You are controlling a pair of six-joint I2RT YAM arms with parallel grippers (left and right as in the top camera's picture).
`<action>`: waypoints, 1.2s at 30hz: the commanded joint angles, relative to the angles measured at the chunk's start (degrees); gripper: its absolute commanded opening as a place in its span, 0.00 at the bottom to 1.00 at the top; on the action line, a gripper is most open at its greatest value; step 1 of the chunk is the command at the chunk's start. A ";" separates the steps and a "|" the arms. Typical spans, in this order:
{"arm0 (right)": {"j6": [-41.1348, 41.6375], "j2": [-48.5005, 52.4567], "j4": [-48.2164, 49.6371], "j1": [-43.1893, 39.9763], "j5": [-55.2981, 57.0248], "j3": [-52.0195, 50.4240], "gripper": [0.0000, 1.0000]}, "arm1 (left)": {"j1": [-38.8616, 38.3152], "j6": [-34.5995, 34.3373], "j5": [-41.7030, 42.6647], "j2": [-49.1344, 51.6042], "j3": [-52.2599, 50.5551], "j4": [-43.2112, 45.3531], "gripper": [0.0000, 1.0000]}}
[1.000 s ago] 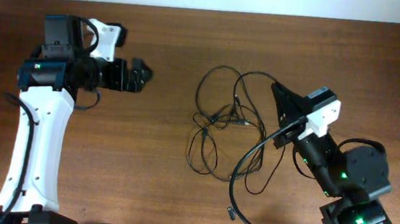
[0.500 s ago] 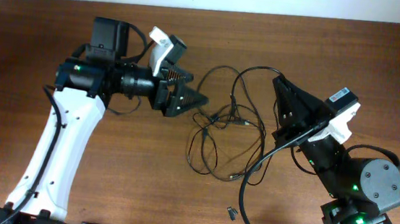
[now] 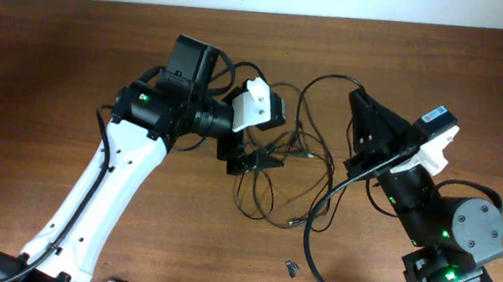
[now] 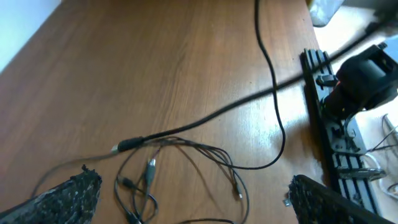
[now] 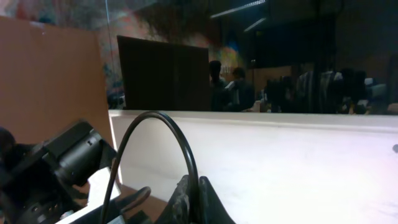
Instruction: Untangle cables
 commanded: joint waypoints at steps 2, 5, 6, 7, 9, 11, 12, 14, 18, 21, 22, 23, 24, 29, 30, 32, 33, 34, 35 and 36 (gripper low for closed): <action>0.72 -0.11 1.66 -0.07 1.60 0.37 0.04 | 0.04 10.43 8.72 -0.66 0.22 0.07 0.99; 2.89 0.39 2.51 -0.07 1.57 0.37 0.04 | 0.04 10.58 14.93 -0.66 0.22 1.70 0.99; 4.09 0.85 3.87 -0.07 1.55 0.37 0.04 | 0.04 10.58 16.57 -0.66 0.22 2.60 0.99; 6.62 1.44 5.57 -0.07 1.55 0.37 0.04 | 0.04 10.56 18.88 -0.66 0.22 4.48 0.99; 10.36 2.21 7.43 -0.07 1.55 0.37 0.04 | 0.04 10.56 20.76 -0.66 0.22 6.19 0.99; 13.81 3.21 8.94 -0.07 1.53 0.37 0.04 | 0.04 10.56 21.00 -0.66 0.22 7.30 0.99; 15.98 3.69 10.03 -0.07 1.53 0.37 0.04 | 0.04 10.54 20.92 -0.66 0.22 7.30 0.99; 17.03 4.37 12.48 -0.07 1.53 0.37 0.04 | 0.04 10.56 20.46 -0.66 0.22 7.32 0.99; 21.55 5.64 16.44 -0.07 1.53 0.37 0.04 | 0.04 10.56 20.50 -0.66 0.22 7.34 0.99; 24.94 6.75 17.51 -0.07 1.53 0.37 0.04 | 0.04 10.56 20.52 -0.66 0.22 7.34 0.99; 25.57 6.99 18.16 -0.07 1.53 0.37 0.04 | 0.04 10.56 20.50 -0.66 0.22 7.34 0.99; 25.55 7.17 18.49 -0.07 1.53 0.37 0.04 | 0.02 10.56 20.52 -0.66 0.22 7.34 0.99; 25.57 7.28 18.95 -0.07 1.51 0.37 0.04 | 0.04 10.56 20.50 -0.66 0.22 7.32 0.99; 25.59 7.26 19.47 -0.07 1.53 0.37 0.04 | 0.02 10.56 20.52 -0.66 0.22 7.34 0.99; 25.75 7.26 19.74 -0.07 1.53 0.37 0.04 | 0.04 10.56 20.52 -0.66 0.22 7.32 0.99; 28.89 7.32 20.63 -0.07 1.53 0.37 0.04 | 0.04 10.56 20.50 -0.66 0.22 7.34 0.99; 29.07 7.39 21.05 -0.04 1.51 0.37 0.04 | 0.04 10.56 20.50 -0.66 0.22 7.34 0.99; 29.07 7.37 21.14 -0.07 1.53 0.37 0.04 | 0.04 10.56 20.50 -0.66 0.22 7.34 0.99; 29.75 7.37 21.16 -0.07 1.51 0.37 0.04 | 0.02 10.56 20.50 -0.66 0.22 7.34 0.99; 32.06 7.39 21.33 -0.07 1.31 0.37 0.04 | 0.04 10.56 20.35 -0.66 0.22 7.34 0.99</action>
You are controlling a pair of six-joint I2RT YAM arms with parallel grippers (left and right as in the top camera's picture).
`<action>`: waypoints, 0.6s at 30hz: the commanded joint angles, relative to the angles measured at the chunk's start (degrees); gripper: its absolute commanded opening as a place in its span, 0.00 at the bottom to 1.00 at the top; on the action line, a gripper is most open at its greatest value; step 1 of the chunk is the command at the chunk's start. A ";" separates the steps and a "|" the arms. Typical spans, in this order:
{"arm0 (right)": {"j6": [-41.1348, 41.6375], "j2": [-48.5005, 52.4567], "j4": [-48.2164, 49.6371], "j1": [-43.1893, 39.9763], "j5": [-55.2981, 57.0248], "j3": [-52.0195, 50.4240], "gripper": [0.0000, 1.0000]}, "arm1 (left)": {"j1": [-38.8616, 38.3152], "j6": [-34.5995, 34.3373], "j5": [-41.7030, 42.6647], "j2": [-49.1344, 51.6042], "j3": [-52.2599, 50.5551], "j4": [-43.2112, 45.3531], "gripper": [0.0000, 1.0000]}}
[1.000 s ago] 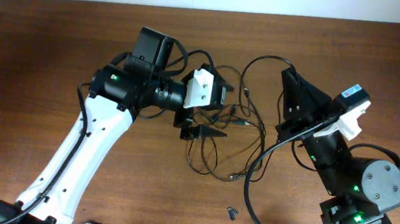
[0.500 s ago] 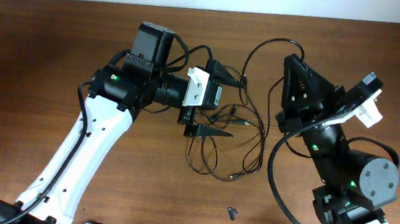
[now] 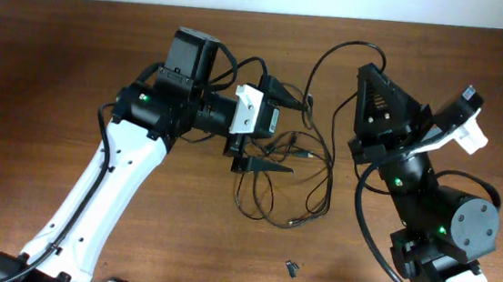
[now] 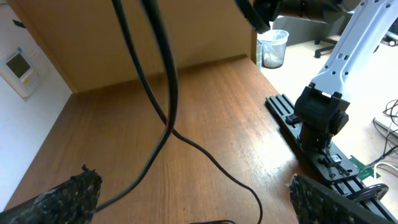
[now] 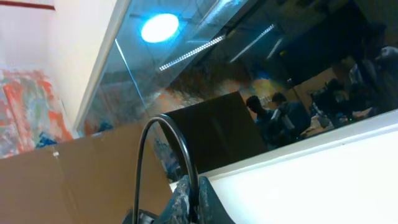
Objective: Untangle cables
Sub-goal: 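Pull the left-held cable leftward, stretching it across the table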
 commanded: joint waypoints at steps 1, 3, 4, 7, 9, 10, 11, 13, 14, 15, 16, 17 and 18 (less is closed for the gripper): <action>4.63 0.09 0.63 -0.04 0.26 0.44 0.04 | 0.04 0.92 0.39 -0.66 0.22 0.07 0.99; 7.26 0.11 0.66 -0.04 0.09 0.44 0.04 | 0.04 0.92 -0.98 -0.66 0.22 0.07 0.99; 8.52 0.09 0.66 -0.04 -0.17 0.44 0.04 | 0.04 0.92 -1.84 -0.63 0.22 0.09 0.99; 9.51 0.11 1.03 -0.04 -1.70 0.44 0.04 | -0.02 0.92 -2.01 -0.55 0.22 0.33 0.99; 10.51 0.09 1.31 -0.04 -1.86 0.44 0.04 | -0.17 0.92 -2.03 -0.42 0.22 0.37 0.99; 12.52 0.11 1.62 -0.04 -3.04 0.44 0.04 | -0.63 0.92 -2.03 -0.22 0.22 0.52 0.99; 12.68 0.15 1.68 -0.04 -4.11 0.44 0.04 | -0.87 0.92 -2.03 -0.09 0.22 0.55 0.99; 13.18 0.48 1.66 -0.04 -6.25 0.44 0.04 | -1.14 0.92 -2.12 0.00 0.22 1.03 0.99; 14.53 0.72 1.66 -0.04 -7.15 0.42 0.04 | -1.14 0.92 -2.23 0.00 0.22 1.33 0.99; 15.78 1.03 1.68 -0.04 -7.80 0.44 0.04 | -1.14 0.92 -2.32 0.00 0.22 1.53 0.99; 16.55 1.53 1.70 -0.04 -8.52 0.44 0.04 | -1.14 0.92 -2.45 0.00 0.22 1.60 0.99; 16.85 1.79 1.70 -0.04 -8.92 0.44 0.04 | -1.14 0.92 -2.45 0.00 0.22 1.60 0.99; 16.96 2.03 1.70 -0.04 -9.03 0.44 0.04 | -1.14 0.92 -2.47 0.00 0.22 1.60 0.99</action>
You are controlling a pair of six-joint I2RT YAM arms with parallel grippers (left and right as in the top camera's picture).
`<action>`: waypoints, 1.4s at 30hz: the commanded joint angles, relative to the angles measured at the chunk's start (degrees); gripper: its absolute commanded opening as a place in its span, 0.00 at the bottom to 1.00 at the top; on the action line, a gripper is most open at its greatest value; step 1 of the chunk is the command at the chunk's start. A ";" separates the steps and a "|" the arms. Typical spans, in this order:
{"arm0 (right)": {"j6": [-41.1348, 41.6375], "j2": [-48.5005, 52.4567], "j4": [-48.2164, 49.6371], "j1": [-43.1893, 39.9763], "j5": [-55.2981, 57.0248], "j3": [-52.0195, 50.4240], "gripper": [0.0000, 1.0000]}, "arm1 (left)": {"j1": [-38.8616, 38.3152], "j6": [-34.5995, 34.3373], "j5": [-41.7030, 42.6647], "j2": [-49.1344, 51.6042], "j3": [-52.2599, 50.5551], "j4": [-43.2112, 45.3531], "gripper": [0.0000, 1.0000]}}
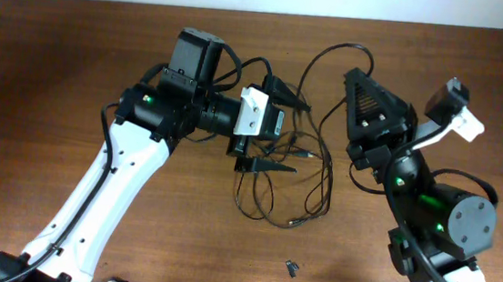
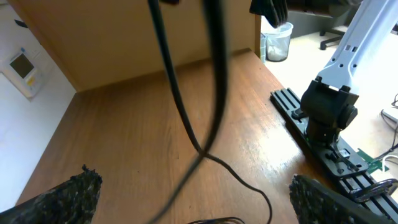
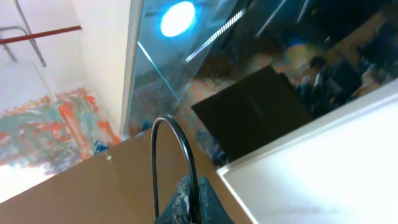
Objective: Untangle cables
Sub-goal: 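Pull the left-held cable leftward, stretching it across the table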
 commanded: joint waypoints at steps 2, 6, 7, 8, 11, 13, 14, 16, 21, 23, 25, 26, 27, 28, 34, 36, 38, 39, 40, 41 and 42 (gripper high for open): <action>2.23 0.98 1.51 -0.04 -2.47 0.44 0.04 | -0.17 0.92 -0.26 0.00 0.22 0.13 0.99; 2.21 0.98 2.97 -0.04 -2.64 0.44 0.04 | -0.17 0.92 -0.26 0.00 0.22 0.13 0.37; 2.21 0.98 2.97 -0.04 -2.64 0.44 0.04 | -0.17 0.92 -0.26 0.00 0.22 0.13 0.10; 2.23 0.98 2.99 -0.04 -2.67 0.44 0.04 | -0.17 0.92 -0.26 0.00 0.22 0.20 0.00; 2.21 0.98 2.97 -0.04 -3.15 0.44 0.04 | -0.17 0.92 -0.24 0.00 0.22 0.33 0.00; 2.21 0.98 2.95 -0.04 -3.72 0.44 0.04 | -0.17 0.92 -0.26 0.00 0.22 0.37 0.00; 2.21 0.98 2.93 -0.04 -3.74 0.42 0.04 | -0.17 0.92 -0.26 0.00 0.22 0.35 0.00; 2.16 0.98 2.91 -0.07 -3.69 0.42 0.04 | -0.17 0.90 -0.28 0.00 0.22 0.35 0.00; -5.73 0.98 -5.25 -0.13 3.50 0.42 0.05 | 4.35 -4.81 -0.90 -0.76 0.22 0.35 0.00; -10.49 0.98 -10.32 -0.11 7.43 0.42 0.08 | 11.26 -12.26 -0.87 -2.78 0.22 0.35 0.00; -11.67 0.98 -14.38 -0.11 10.32 0.42 0.22 | 16.70 -16.22 0.02 -5.18 0.22 0.35 0.00; -11.65 0.98 -16.90 -0.11 11.72 0.42 0.31 | 20.59 -17.94 1.88 -7.23 0.22 0.35 0.00; -11.65 1.01 -19.58 -0.11 12.79 0.42 0.37 | 23.82 -18.73 3.63 -9.16 0.24 0.39 0.00; -11.67 1.07 -22.97 -0.11 13.62 0.42 0.43 | 27.65 -18.82 5.51 -11.61 0.24 0.46 0.00; -11.63 5.64 -33.00 -0.11 13.97 0.42 0.58 | 44.61 -21.55 8.24 -26.56 0.24 3.43 0.00; -11.61 7.89 -34.56 -0.11 13.94 0.42 0.58 | 47.41 -23.80 6.38 -29.83 0.22 5.44 0.00; -11.58 10.27 -35.17 -0.11 13.09 0.42 0.59 | 49.13 -24.09 3.04 -32.59 0.24 6.75 0.00; -11.61 11.15 -35.26 -0.11 12.61 0.42 0.59 | 49.46 -24.11 1.55 -33.33 0.24 7.15 0.00; -11.61 12.09 -35.52 -0.11 12.63 0.42 0.59 | 49.68 -24.09 -0.68 -34.05 0.24 7.72 0.00; -11.61 12.92 -35.82 -0.11 12.68 0.42 0.59 | 49.66 -24.09 -2.78 -34.51 0.24 8.31 0.00; -11.61 13.53 -36.39 -0.11 12.68 0.42 0.60 | 49.66 -24.11 -4.02 -34.71 0.24 8.70 0.00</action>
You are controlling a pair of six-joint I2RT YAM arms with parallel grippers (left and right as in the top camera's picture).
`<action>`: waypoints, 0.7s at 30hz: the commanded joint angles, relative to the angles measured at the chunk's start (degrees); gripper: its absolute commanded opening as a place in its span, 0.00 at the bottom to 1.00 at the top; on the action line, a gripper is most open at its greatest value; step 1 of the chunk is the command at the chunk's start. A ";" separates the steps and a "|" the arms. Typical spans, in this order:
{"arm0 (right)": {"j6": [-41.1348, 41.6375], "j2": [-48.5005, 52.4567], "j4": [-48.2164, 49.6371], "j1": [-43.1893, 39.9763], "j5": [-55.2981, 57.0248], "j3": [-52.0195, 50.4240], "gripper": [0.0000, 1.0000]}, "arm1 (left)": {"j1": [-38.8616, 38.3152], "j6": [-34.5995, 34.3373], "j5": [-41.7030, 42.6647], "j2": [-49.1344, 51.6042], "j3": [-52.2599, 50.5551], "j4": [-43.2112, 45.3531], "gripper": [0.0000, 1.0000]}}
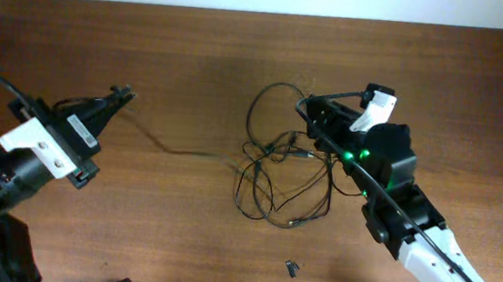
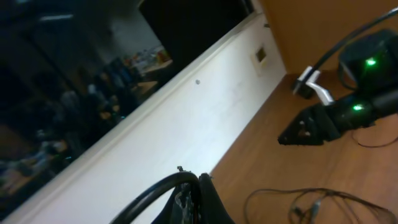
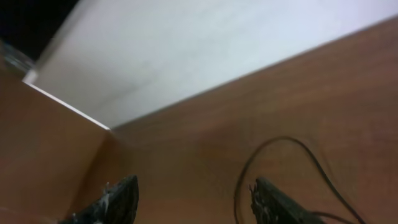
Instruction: Untangle cables
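A tangle of thin black cables (image 1: 277,187) lies mid-table; its plugs also show in the left wrist view (image 2: 308,204). One strand (image 1: 178,150) runs from the tangle far to the left, up to my left gripper (image 1: 119,94). That gripper is shut on a black cable (image 2: 155,191), its fingertips (image 2: 198,186) pressed together around it. My right gripper (image 1: 314,117) hovers over the tangle's upper right, open (image 3: 196,200), nothing between its fingers (image 3: 118,198). A cable loop (image 3: 273,158) lies just ahead of it.
The brown wooden table (image 1: 195,54) ends at a white wall along the far edge. A small black piece (image 1: 291,269) lies alone near the front, below the tangle. The right arm (image 2: 323,121) shows in the left wrist view.
My left gripper, then open at the tangle's centre, is now shut on a cable at the far left. My right gripper, then shut on a raised cable, is open and low over the tangle.
At first my left gripper stood open over the tangle while my right, at its right side, was shut on a black cable. At the two later moments the right held that cable higher, hanging before the open left gripper. Now the left holds a cable and the right is open.
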 commanded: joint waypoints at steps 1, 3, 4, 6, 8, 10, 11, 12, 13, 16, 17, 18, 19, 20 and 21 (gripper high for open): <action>-0.63 2.01 -1.57 -0.11 -0.13 0.22 0.60 | 0.55 -1.22 -7.74 -0.76 0.28 1.44 0.00; -0.61 3.06 -3.98 -0.11 0.33 0.22 0.64 | 0.55 -2.58 -12.20 -0.74 0.28 1.77 0.00; -0.61 3.54 -5.01 -0.11 0.31 0.22 0.65 | 0.55 -4.04 -14.93 -0.76 0.28 2.05 0.00; -0.44 4.48 -7.37 -0.11 0.31 0.22 0.66 | 0.55 -5.86 -19.67 -0.76 0.28 2.71 0.00; -0.42 5.81 -9.35 -0.11 0.31 0.22 0.68 | 0.55 -7.04 -21.90 -0.76 0.31 3.17 0.00; 0.72 8.24 -12.37 -0.11 0.31 0.22 0.69 | 0.55 -7.19 -22.29 -0.76 0.28 3.08 0.00; 2.36 9.20 -13.84 -0.11 0.28 0.22 0.69 | 0.55 -7.19 -22.29 -0.76 0.28 3.08 0.00; 4.76 10.73 -15.76 -0.11 0.22 0.22 0.70 | 0.55 -7.76 -22.29 -0.76 0.28 3.06 0.00; 6.56 11.69 -16.72 -0.11 -0.17 0.22 0.73 | 0.55 -8.33 -22.32 -0.74 0.28 3.02 0.00; 10.78 14.67 -20.04 -0.11 -3.65 0.22 0.86 | 0.55 -8.46 -22.34 -0.70 0.28 2.12 0.00; 11.19 15.23 -21.00 -0.11 -3.63 0.22 0.86 | 0.55 -8.46 -22.34 -0.59 0.28 1.97 0.00; 12.28 15.87 -22.01 -0.11 -3.69 0.22 0.86 | 0.55 -8.46 -22.32 -0.48 0.28 1.75 0.00; 13.20 16.28 -22.56 -0.11 -4.39 0.22 0.86 | 0.55 -8.46 -22.32 -0.33 0.28 1.46 0.00; 13.18 16.92 -22.73 -0.11 -5.49 0.22 0.86 | 0.55 -8.46 -22.32 -0.11 0.28 1.29 0.00; 13.20 17.33 -23.21 -0.11 -6.27 0.22 0.86 | 0.55 -8.46 -22.29 0.02 0.28 1.29 0.00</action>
